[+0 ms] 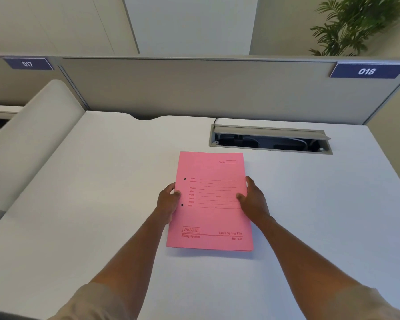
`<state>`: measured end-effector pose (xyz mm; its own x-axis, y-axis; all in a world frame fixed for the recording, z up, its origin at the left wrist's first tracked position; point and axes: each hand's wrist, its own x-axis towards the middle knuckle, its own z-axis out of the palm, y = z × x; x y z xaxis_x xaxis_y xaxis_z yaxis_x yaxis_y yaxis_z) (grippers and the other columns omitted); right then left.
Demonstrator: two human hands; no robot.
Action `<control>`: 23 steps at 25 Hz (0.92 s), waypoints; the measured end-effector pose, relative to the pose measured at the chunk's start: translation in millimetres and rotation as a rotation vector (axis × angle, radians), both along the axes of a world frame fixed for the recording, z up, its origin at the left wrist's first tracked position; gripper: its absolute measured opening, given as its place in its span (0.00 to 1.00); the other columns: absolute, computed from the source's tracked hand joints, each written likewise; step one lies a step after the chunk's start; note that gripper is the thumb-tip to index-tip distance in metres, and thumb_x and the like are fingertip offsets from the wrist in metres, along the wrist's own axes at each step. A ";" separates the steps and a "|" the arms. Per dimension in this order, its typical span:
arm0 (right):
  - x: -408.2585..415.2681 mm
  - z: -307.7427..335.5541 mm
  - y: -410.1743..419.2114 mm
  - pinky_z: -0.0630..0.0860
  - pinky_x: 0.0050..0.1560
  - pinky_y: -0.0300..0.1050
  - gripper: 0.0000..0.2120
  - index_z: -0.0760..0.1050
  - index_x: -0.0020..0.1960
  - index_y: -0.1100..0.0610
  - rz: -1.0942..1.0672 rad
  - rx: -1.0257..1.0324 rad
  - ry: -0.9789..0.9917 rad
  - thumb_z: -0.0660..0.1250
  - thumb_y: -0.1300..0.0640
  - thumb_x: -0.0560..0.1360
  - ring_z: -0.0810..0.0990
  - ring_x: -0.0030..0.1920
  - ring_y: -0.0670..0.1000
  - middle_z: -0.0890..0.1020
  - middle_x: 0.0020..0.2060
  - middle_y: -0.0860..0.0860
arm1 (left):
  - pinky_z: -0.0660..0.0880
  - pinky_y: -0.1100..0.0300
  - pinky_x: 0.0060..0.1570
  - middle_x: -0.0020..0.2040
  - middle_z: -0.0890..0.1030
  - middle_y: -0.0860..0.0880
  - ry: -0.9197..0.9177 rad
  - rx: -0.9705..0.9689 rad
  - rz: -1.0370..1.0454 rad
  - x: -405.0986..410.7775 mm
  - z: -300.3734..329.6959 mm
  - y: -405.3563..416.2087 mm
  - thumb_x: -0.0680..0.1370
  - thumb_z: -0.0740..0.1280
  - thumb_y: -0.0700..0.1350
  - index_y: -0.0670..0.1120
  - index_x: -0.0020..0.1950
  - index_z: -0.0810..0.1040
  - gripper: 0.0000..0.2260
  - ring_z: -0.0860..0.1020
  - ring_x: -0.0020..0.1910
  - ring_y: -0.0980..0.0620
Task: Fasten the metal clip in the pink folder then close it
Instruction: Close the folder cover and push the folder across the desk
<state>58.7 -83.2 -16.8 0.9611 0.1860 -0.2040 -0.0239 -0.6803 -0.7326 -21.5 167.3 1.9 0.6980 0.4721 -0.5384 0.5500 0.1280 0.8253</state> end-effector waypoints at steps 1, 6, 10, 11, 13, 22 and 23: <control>1.3 1.1 9.2 0.79 0.57 0.56 0.26 0.60 0.74 0.50 0.016 -0.004 0.003 0.65 0.55 0.79 0.81 0.60 0.57 0.79 0.64 0.51 | 0.81 0.56 0.40 0.50 0.85 0.49 0.001 0.020 -0.025 -1.4 1.1 8.7 0.81 0.58 0.38 0.54 0.60 0.79 0.16 0.84 0.43 0.48; 15.2 6.3 57.5 0.79 0.59 0.57 0.25 0.62 0.73 0.52 0.061 -0.007 -0.009 0.66 0.56 0.78 0.80 0.61 0.57 0.79 0.64 0.51 | 0.82 0.49 0.50 0.52 0.85 0.46 0.018 0.216 -0.125 2.3 7.4 57.9 0.79 0.61 0.38 0.51 0.62 0.79 0.16 0.85 0.47 0.45; 31.1 11.7 94.0 0.79 0.52 0.51 0.16 0.67 0.63 0.50 0.104 0.006 -0.025 0.66 0.57 0.77 0.81 0.56 0.54 0.81 0.60 0.51 | 0.80 0.47 0.57 0.57 0.84 0.43 0.075 0.404 -0.177 21.5 12.7 93.8 0.78 0.61 0.39 0.46 0.66 0.76 0.16 0.83 0.50 0.42; 36.3 13.5 102.5 0.77 0.50 0.49 0.15 0.67 0.61 0.50 0.107 0.009 -0.036 0.66 0.57 0.77 0.80 0.54 0.53 0.81 0.59 0.51 | 0.79 0.47 0.58 0.59 0.83 0.44 0.092 0.454 -0.190 28.4 14.0 101.5 0.79 0.62 0.40 0.45 0.68 0.74 0.17 0.82 0.53 0.42; 48.2 17.1 116.2 0.76 0.49 0.48 0.14 0.68 0.60 0.51 0.109 -0.002 -0.051 0.66 0.58 0.77 0.80 0.53 0.53 0.81 0.59 0.52 | 0.77 0.48 0.59 0.61 0.82 0.45 0.105 0.532 -0.217 42.8 15.5 114.0 0.79 0.63 0.41 0.44 0.68 0.74 0.17 0.80 0.57 0.41; 121.8 11.0 160.9 0.78 0.57 0.57 0.29 0.57 0.74 0.55 0.179 -0.215 0.008 0.66 0.57 0.78 0.78 0.61 0.60 0.75 0.63 0.57 | 0.73 0.55 0.46 0.52 0.82 0.39 0.110 0.707 -0.297 119.3 4.8 159.5 0.77 0.65 0.39 0.37 0.54 0.74 0.08 0.78 0.47 0.42; 130.0 8.9 166.3 0.78 0.58 0.57 0.31 0.56 0.75 0.56 0.175 -0.231 0.008 0.66 0.57 0.78 0.77 0.62 0.60 0.75 0.64 0.58 | 0.74 0.54 0.46 0.52 0.81 0.39 0.112 0.712 -0.297 129.7 2.1 164.3 0.77 0.65 0.39 0.37 0.54 0.74 0.08 0.78 0.47 0.41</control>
<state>188.6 83.1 -7.8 0.9168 0.2962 -0.2678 0.1031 -0.8235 -0.5579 108.2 331.6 4.1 0.8084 0.5326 -0.2507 0.5636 -0.5773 0.5909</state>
